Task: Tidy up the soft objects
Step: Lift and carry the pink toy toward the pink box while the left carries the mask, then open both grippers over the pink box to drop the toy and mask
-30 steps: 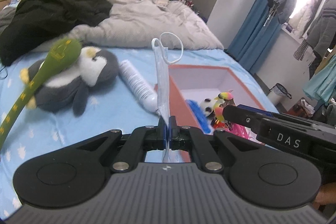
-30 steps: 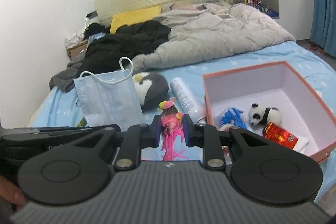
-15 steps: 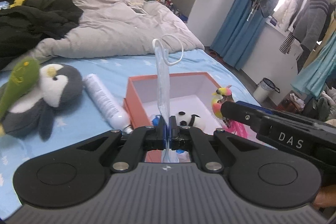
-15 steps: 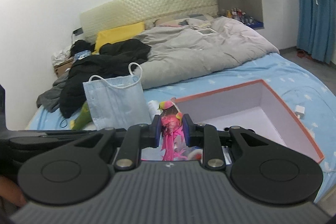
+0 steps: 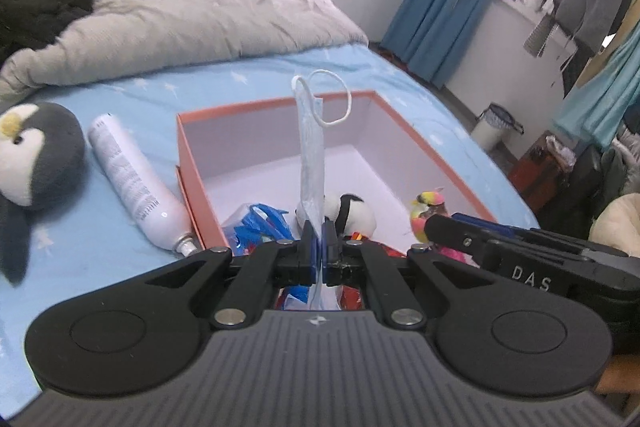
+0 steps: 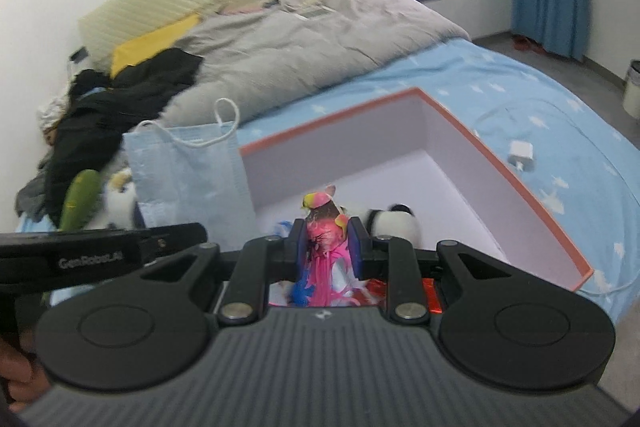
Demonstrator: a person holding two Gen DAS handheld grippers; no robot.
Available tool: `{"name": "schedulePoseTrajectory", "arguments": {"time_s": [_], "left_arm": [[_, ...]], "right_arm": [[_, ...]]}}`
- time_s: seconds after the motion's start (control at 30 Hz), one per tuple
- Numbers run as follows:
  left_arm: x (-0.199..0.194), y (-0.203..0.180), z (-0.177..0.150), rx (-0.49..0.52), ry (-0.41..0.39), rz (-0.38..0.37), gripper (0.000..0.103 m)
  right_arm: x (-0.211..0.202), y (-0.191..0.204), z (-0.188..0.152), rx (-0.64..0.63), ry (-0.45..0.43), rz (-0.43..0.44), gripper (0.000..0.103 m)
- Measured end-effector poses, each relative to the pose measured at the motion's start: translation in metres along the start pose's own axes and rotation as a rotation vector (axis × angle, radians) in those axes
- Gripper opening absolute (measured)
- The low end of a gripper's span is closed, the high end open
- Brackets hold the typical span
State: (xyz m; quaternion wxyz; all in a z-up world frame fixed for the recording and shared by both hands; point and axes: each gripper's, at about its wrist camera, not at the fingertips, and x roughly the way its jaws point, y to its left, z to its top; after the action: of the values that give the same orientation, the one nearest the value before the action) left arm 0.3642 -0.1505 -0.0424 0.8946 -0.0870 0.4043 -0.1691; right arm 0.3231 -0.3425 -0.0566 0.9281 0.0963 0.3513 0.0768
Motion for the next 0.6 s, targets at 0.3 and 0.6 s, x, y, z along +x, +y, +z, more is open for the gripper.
{"name": "schedulePoseTrajectory", "arguments": {"time_s": [0.3, 0.6], "left_arm": [[0.075, 0.012, -0.006, 0.016, 0.112, -0.009, 0.003], [0.107, 0.016, -0.012, 0.046, 0.153, -0.021, 0.004]], "right_arm": [[0.06, -0.032, -0.011, 0.05, 0.115, -0.058, 0.026], [0.088, -0.038, -0.021, 0.065, 0.182, -0.061, 0.028]]}}
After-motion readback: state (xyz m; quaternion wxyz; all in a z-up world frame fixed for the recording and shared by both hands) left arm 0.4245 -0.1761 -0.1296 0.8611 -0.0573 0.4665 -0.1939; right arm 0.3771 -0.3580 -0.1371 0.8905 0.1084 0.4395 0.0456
